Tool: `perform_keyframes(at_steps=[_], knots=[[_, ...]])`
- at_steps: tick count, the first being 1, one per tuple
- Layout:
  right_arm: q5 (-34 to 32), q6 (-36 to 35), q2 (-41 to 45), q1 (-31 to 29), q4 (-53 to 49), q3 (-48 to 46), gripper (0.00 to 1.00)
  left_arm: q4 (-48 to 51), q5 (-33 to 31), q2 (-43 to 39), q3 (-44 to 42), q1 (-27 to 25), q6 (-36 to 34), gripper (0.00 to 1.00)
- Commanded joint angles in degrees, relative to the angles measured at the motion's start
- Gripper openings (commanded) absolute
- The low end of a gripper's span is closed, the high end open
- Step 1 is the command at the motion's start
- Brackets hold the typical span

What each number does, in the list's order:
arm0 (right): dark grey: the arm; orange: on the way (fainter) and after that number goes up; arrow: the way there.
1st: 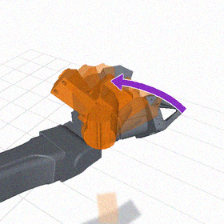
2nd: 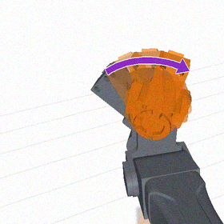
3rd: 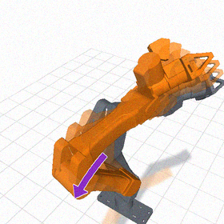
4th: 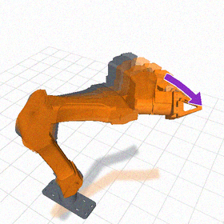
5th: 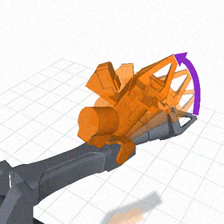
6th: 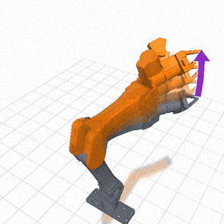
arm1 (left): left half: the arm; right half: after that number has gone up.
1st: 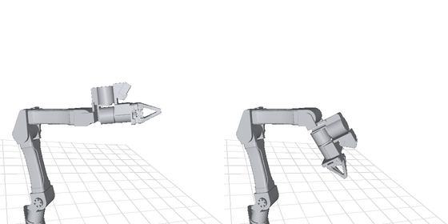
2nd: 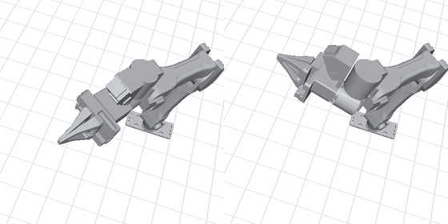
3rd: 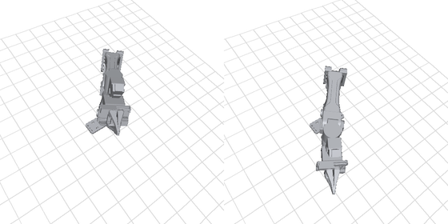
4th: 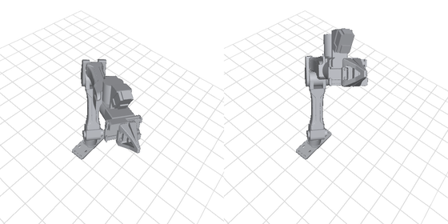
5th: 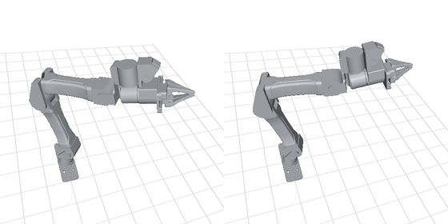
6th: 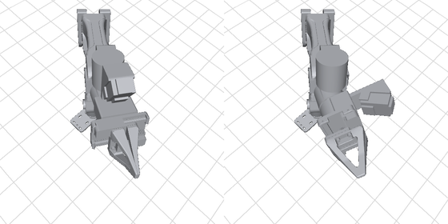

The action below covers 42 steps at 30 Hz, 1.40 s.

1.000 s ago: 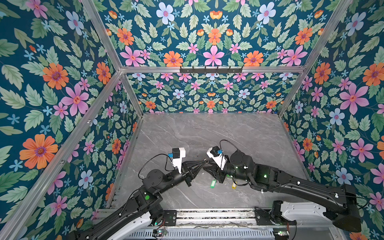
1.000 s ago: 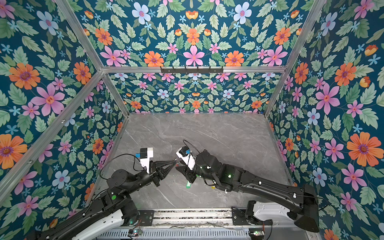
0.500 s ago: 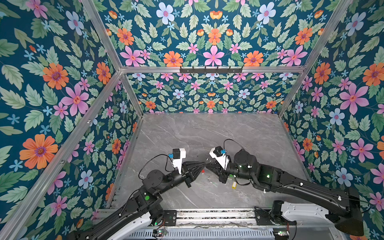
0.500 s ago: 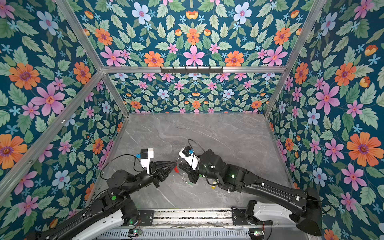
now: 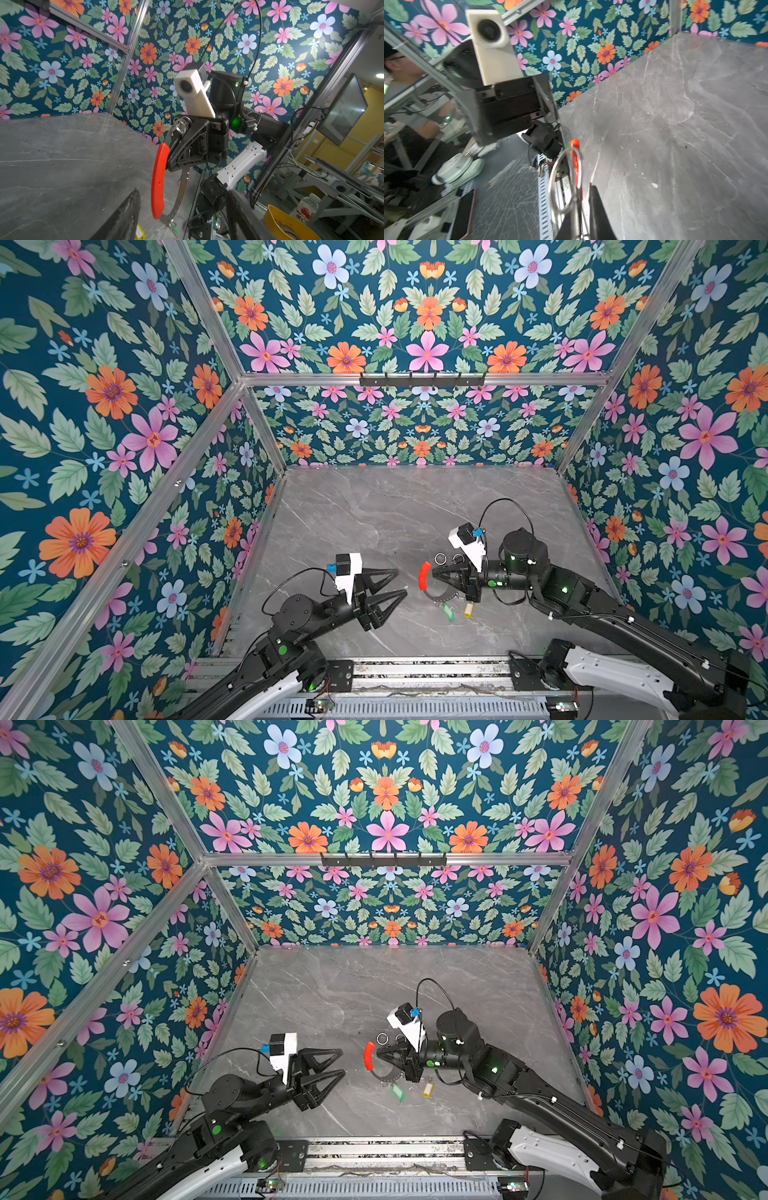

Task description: Remove the keys from the keyring

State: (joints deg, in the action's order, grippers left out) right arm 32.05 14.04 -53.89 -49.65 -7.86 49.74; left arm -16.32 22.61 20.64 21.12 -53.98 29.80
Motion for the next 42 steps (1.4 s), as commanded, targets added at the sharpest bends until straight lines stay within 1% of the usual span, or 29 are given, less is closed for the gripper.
perform_keyframes(at_steps=[1,3,5,8,11,16,18,19,21,22,23,25,26,27,29,30,32,34,37,38,39,42], knots=[[10.0,0.2,-0.9,0.1,1.7,1.7,0.00,-6.0,6.7,3.0,-0.2,0.1,0.6,0.67],[12.7,0.3,-2.3,0.2,1.9,2.6,0.00,-7.8,7.9,5.5,0.1,0.0,1.2,0.67],[13.9,0.6,-3.3,0.2,2.5,3.0,0.00,-8.3,8.2,7.1,0.6,0.1,1.4,0.66],[14.0,0.7,-4.5,0.2,2.4,3.7,0.00,-10.8,9.9,8.3,0.6,0.1,2.2,0.56],[13.2,0.9,-5.2,0.2,2.6,3.8,0.00,-12.9,10.9,9.2,0.5,0.1,3.3,0.41],[12.4,1.8,-6.5,0.2,3.5,4.5,0.00,-15.8,11.8,11.8,0.5,0.1,5.0,0.33],[12.1,2.4,-7.1,0.2,3.7,4.9,0.00,-17.1,11.9,13.0,0.5,0.1,5.7,0.27],[12.0,2.5,-7.2,0.2,3.8,5.1,0.00,-17.5,11.9,13.6,0.6,0.1,5.9,0.22],[10.1,3.0,-7.3,0.2,3.6,5.6,0.00,-17.6,10.9,14.5,0.9,0.0,6.6,0.06],[8.7,3.2,-7.1,0.2,3.2,5.7,0.00,-17.9,10.2,14.8,0.8,0.0,7.0,0.00],[6.0,3.4,-6.8,0.2,2.5,5.7,0.00,-17.9,8.5,14.8,0.9,0.0,7.9,0.00],[-0.9,3.5,-5.3,0.2,1.2,5.3,0.19,-17.2,5.1,14.4,1.1,0.1,9.5,0.00],[-4.5,3.2,-4.3,0.2,0.5,5.0,0.30,-17.0,3.4,13.9,1.2,0.1,10.4,0.00],[-7.6,2.8,-3.1,0.2,0.1,4.3,0.38,-16.5,1.5,13.4,1.3,0.0,11.0,0.00],[-12.2,2.4,-0.6,0.2,-0.3,3.2,0.47,-14.7,-2.1,12.2,1.4,0.0,11.9,0.00],[-14.4,2.5,0.7,0.2,-0.3,2.5,0.50,-13.9,-4.0,11.6,1.4,0.0,12.2,0.00],[-17.8,2.3,3.3,0.2,0.0,1.3,0.54,-12.2,-7.4,10.6,1.5,0.0,13.0,0.00],[-19.9,2.3,5.5,0.2,0.0,0.4,0.54,-10.6,-11.5,9.8,1.6,-0.1,14.2,0.00],[-19.3,2.5,6.9,-0.3,-0.6,0.1,0.51,-7.7,-18.4,9.5,2.2,-0.1,15.7,0.00],[-20.4,2.6,6.9,-1.3,-0.7,0.0,0.50,-7.0,-20.3,9.8,2.6,-0.1,15.9,0.00],[-22.9,2.6,6.7,-3.2,-0.8,-0.2,0.49,-5.8,-22.5,10.1,3.0,-0.1,16.5,0.00],[-32.5,1.1,4.9,-10.7,-1.2,0.1,0.47,-4.0,-26.5,11.5,4.2,-0.1,16.7,0.00]])
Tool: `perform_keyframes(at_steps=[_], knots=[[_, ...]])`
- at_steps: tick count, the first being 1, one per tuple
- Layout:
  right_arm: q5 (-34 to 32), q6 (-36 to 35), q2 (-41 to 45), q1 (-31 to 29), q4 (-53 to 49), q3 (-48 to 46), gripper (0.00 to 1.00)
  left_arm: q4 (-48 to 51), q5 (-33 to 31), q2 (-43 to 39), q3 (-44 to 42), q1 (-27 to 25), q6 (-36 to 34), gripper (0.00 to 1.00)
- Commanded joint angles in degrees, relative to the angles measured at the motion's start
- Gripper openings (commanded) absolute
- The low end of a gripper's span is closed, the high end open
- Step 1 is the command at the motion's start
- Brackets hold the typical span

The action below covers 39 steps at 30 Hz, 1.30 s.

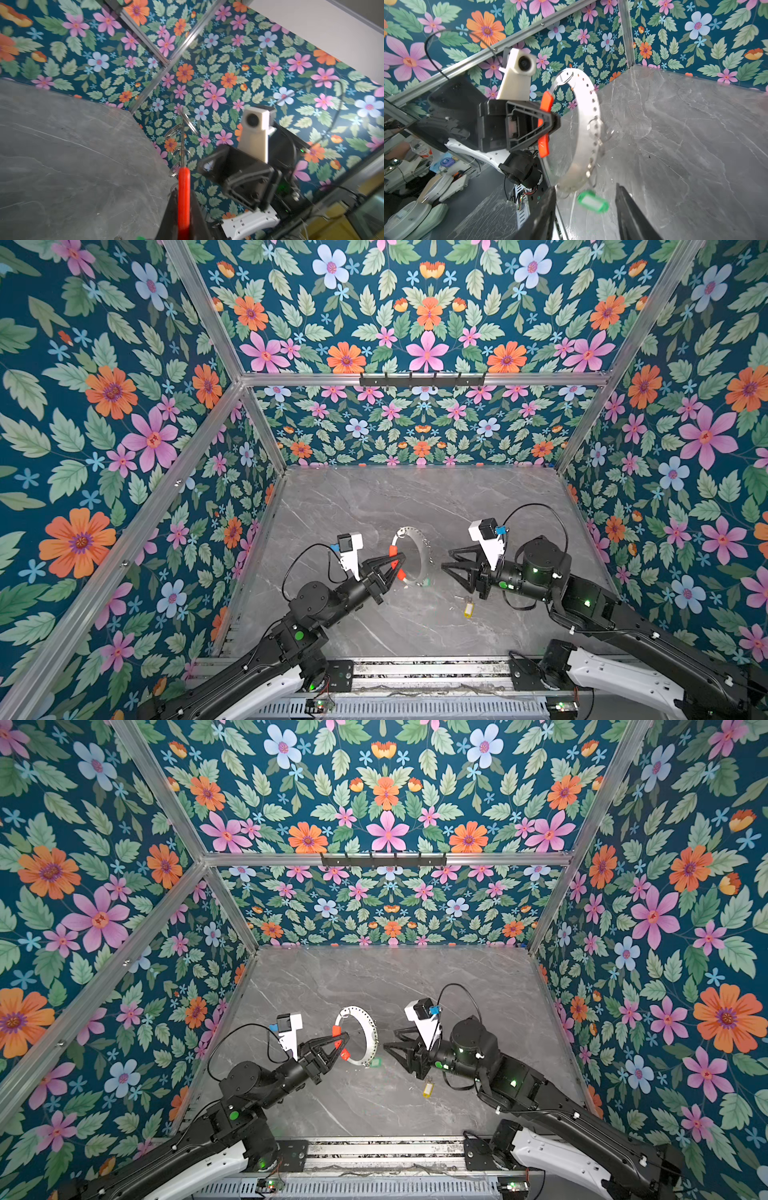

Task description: Remove the keys from the keyring

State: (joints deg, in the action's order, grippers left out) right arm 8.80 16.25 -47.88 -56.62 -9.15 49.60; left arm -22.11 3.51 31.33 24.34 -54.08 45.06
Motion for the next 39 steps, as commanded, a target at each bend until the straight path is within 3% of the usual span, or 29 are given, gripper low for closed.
perform_keyframes(at_steps=[1,9,16,39], knots=[[-10.7,-0.9,-2.1,-5.5,-0.1,0.6,0.47,2.0,-8.1,1.2,1.3,0.0,1.4,0.00],[-6.0,2.5,-10.7,-6.9,2.4,1.2,0.47,2.1,-9.7,2.9,2.5,0.0,1.2,0.00],[-6.6,2.8,-13.8,-6.9,3.8,1.2,0.47,2.3,-9.7,2.4,2.3,-0.1,1.3,0.00],[-7.0,0.2,-17.8,-6.9,5.5,2.9,0.25,0.9,-8.3,2.8,1.9,-0.1,2.0,0.00]])
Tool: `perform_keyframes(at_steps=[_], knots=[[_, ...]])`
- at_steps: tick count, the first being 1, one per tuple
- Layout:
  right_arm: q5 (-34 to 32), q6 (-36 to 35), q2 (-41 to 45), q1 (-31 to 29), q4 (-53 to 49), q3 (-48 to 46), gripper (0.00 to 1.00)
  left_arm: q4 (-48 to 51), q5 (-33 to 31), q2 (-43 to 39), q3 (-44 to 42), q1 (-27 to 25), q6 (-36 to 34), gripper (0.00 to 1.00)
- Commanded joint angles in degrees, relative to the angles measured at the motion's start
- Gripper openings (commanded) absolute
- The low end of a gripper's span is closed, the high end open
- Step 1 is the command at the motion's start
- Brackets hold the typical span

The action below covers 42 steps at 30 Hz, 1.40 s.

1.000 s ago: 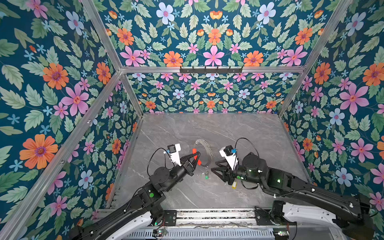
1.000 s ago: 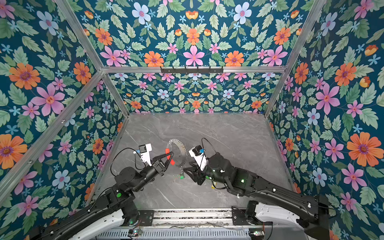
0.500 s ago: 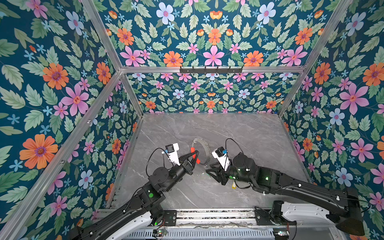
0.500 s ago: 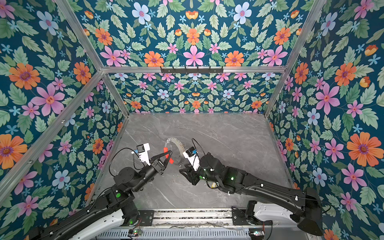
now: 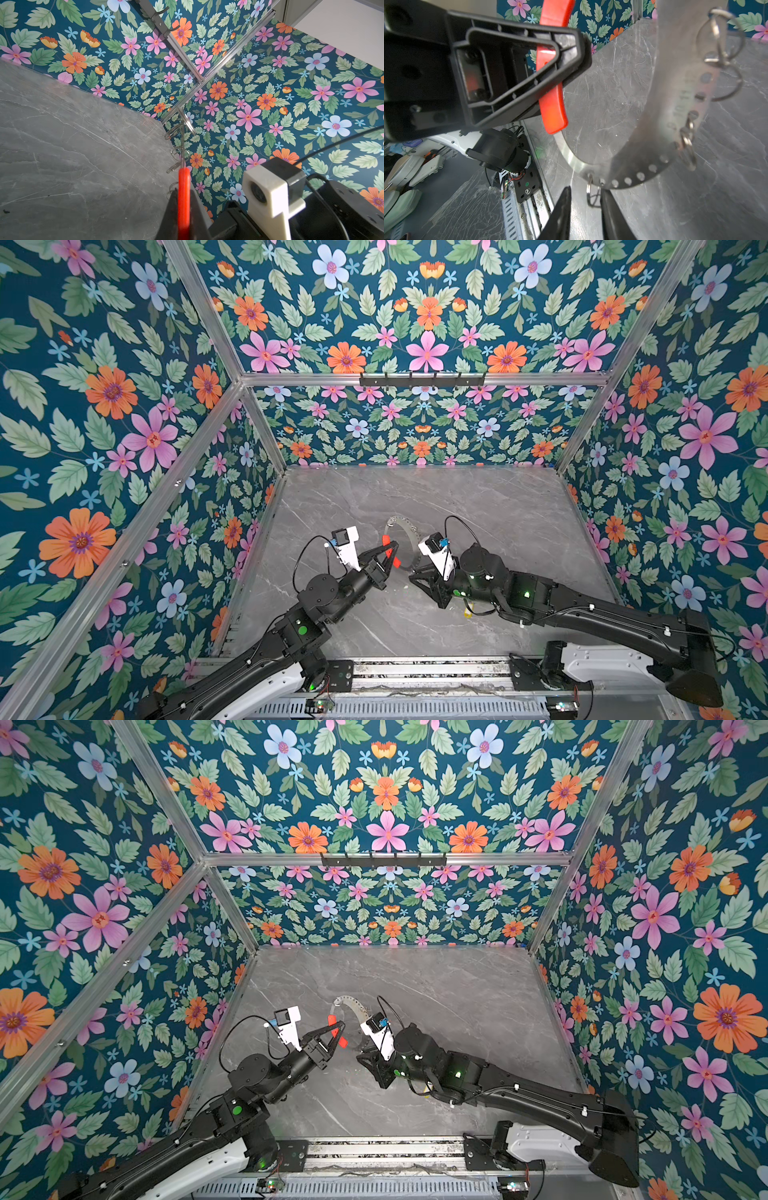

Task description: Remove the keys from the keyring

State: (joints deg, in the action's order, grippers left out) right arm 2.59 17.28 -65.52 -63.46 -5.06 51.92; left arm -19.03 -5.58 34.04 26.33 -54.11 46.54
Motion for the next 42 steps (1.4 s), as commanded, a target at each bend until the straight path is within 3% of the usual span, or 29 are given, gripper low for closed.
perform_keyframes(at_steps=[1,7,12,26,34,42], knots=[[-0.9,-0.9,-0.3,0.0,1.3,0.7,0.23,-2.2,0.8,0.1,-0.1,0.0,0.5,0.00],[-1.5,-1.1,-0.6,-0.1,0.9,0.8,0.15,-2.2,0.8,-0.3,-0.4,0.0,0.6,0.00],[-1.9,-1.4,-0.5,-0.1,0.8,0.7,0.00,-1.9,0.6,-0.6,-0.4,0.0,0.7,0.00],[-1.8,-3.8,4.1,-0.2,1.3,-0.9,0.00,-0.3,-0.7,-2.0,-1.3,0.0,1.9,0.01],[-2.2,-5.2,5.4,-0.3,1.2,-0.2,0.00,2.5,0.7,-3.3,-2.5,0.0,3.4,0.43],[-3.8,-6.5,6.3,-0.2,0.3,-0.1,0.00,7.2,6.3,-7.6,-5.5,0.0,3.7,0.54]])
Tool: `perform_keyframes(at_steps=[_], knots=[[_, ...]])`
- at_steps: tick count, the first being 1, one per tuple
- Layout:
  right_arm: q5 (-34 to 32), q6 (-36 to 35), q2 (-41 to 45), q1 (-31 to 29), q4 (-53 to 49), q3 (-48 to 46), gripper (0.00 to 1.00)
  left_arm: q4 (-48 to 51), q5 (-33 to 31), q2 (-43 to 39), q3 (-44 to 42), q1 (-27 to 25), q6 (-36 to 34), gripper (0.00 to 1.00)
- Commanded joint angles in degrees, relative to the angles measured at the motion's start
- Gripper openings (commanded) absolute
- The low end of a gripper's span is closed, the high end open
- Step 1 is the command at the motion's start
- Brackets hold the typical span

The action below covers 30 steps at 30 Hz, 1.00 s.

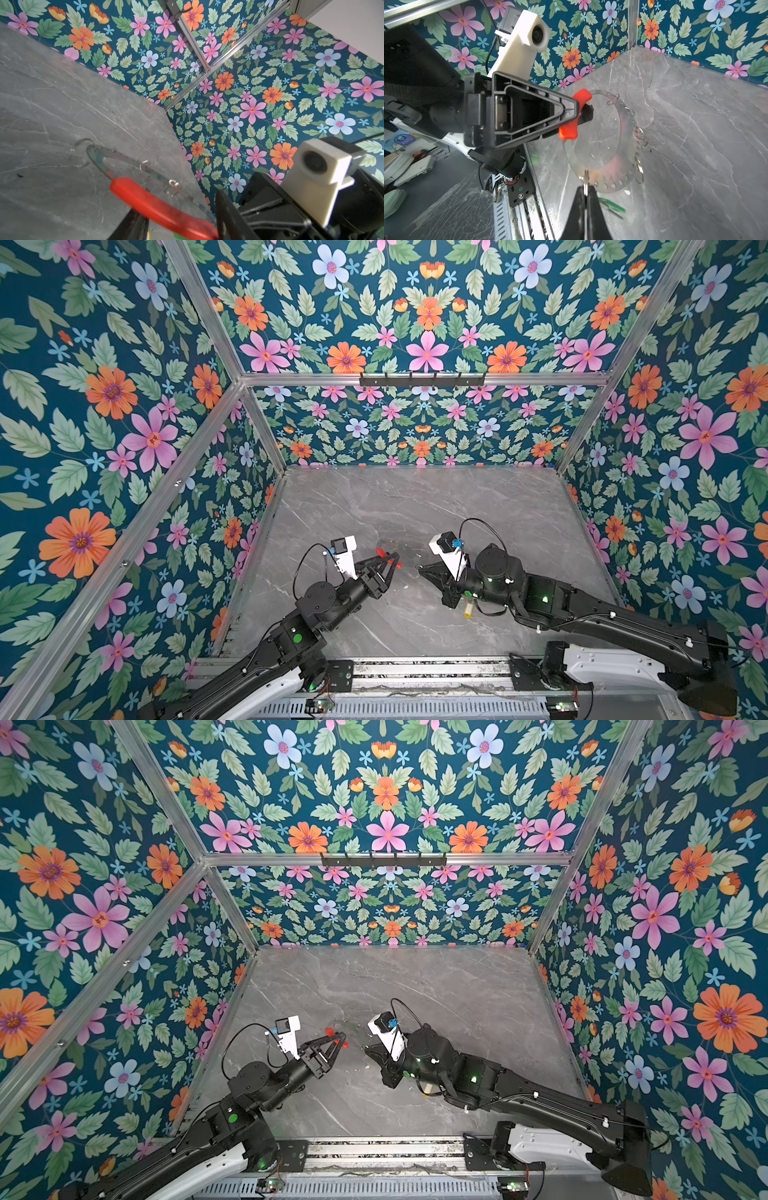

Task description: Remove the keys from the keyring

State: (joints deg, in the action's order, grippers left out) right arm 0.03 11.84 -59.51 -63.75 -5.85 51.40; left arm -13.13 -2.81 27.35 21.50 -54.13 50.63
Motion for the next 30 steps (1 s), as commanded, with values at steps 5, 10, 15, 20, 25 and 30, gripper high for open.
perform_keyframes(at_steps=[5,10,15,20,25,30], knots=[[-0.6,-1.8,1.2,1.3,0.7,0.3,0.00,5.0,12.7,-0.4,-0.8,0.0,-2.1,0.52],[7.6,-1.7,2.7,5.4,0.1,-0.1,0.00,6.8,21.0,0.5,-1.0,0.0,-3.8,0.54],[14.4,-3.4,4.2,7.5,-2.5,0.2,0.00,8.2,25.9,-1.8,-0.4,0.0,-7.4,0.57],[20.4,-5.1,6.2,7.9,-4.3,-0.2,0.00,9.2,23.3,-7.2,1.2,0.0,-12.1,0.54],[28.2,-5.9,6.7,8.1,-6.2,0.6,0.00,3.3,25.1,-8.0,2.2,0.0,-18.1,0.44],[35.2,-6.4,5.5,8.5,-8.8,2.5,0.00,-0.7,31.6,-1.4,5.2,0.0,-21.9,0.34]])
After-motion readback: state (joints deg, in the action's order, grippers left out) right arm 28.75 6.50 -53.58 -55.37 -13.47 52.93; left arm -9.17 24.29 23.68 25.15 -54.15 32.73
